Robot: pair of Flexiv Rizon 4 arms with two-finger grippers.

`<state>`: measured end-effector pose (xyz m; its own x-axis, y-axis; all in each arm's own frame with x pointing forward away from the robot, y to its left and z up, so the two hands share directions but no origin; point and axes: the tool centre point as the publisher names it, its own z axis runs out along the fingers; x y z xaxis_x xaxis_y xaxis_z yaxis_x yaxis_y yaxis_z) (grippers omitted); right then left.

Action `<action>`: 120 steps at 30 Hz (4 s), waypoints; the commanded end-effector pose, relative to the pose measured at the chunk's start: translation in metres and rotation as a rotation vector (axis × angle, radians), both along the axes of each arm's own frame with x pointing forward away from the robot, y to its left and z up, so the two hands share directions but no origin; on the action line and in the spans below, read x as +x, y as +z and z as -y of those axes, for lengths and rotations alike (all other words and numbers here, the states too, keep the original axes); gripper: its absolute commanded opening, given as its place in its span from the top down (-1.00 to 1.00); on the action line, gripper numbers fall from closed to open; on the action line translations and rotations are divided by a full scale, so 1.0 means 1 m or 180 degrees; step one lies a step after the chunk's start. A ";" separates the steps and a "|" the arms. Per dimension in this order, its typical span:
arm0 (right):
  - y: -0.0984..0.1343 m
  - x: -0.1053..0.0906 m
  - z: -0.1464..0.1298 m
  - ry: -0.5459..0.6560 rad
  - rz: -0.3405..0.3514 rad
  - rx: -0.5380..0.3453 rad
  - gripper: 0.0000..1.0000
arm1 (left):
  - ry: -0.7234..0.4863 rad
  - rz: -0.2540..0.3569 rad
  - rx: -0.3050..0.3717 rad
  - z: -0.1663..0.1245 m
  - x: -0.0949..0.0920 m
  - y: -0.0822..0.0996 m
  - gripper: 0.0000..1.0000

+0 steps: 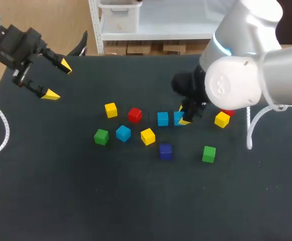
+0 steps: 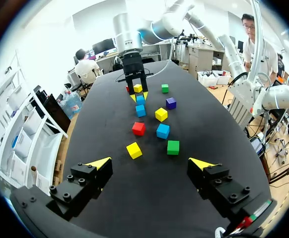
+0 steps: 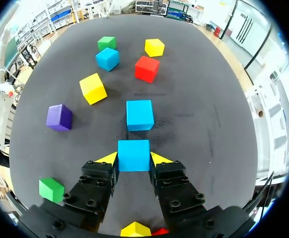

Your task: Place the blue cubes, place green cubes on the blue cubes, place the yellow cubes on the green cubes, then place the red cubes on the yellow cubes, and place purple cube on the red cubes.

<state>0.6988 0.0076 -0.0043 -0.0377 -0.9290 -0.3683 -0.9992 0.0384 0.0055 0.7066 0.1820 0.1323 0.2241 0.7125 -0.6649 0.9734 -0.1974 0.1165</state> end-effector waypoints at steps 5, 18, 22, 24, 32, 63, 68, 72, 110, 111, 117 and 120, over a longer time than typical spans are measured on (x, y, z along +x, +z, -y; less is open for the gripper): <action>-0.004 0.002 -0.003 0.0001 -0.0018 -0.0021 1.00 | -0.0004 0.0010 -0.0005 -0.001 0.000 -0.001 -1.00; -0.007 0.006 -0.003 0.0024 -0.0031 -0.0046 1.00 | -0.0004 0.0010 -0.0005 -0.001 0.000 -0.001 -1.00; -0.007 0.006 -0.003 0.0033 -0.0033 -0.0052 1.00 | -0.0004 0.0010 -0.0005 -0.001 0.000 -0.001 -1.00; -0.008 0.006 -0.003 0.0039 -0.0036 -0.0053 1.00 | -0.0004 0.0010 -0.0005 -0.001 0.000 -0.001 -1.00; -0.009 0.007 -0.003 0.0045 -0.0049 -0.0044 1.00 | -0.0004 0.0010 -0.0005 -0.001 0.000 -0.001 -1.00; -0.010 0.007 -0.002 0.0067 -0.0137 -0.0080 -1.00 | -0.0004 0.0010 -0.0005 -0.001 0.000 -0.001 -1.00; 0.000 0.004 0.007 0.0084 -0.0238 -0.0064 -1.00 | -0.0004 0.0010 -0.0005 -0.001 0.000 -0.001 -1.00; 0.009 -0.002 0.025 0.0159 -0.0478 0.0167 -1.00 | -0.0004 0.0010 -0.0005 -0.001 0.000 -0.001 -1.00; 0.064 -0.008 0.219 -0.0479 0.0212 0.1677 -1.00 | -0.0004 0.0010 -0.0005 -0.001 0.000 -0.001 -1.00; 0.065 -0.008 0.221 -0.0412 0.0141 0.1578 -1.00 | -0.0004 0.0010 -0.0005 -0.001 0.000 -0.001 -1.00; 0.065 -0.009 0.222 -0.0383 0.0083 0.1532 -1.00 | -0.0004 0.0010 -0.0005 -0.001 0.000 -0.001 -1.00; 0.065 -0.009 0.222 -0.0383 0.0083 0.1532 -1.00 | -0.0004 0.0010 -0.0005 -0.001 0.000 -0.001 -1.00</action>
<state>0.6871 -0.2141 0.0623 -0.1195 -0.6449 -0.7549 -0.9875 0.1562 0.0229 0.7066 0.1820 0.1324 0.2241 0.7126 -0.6649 0.9734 -0.1973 0.1165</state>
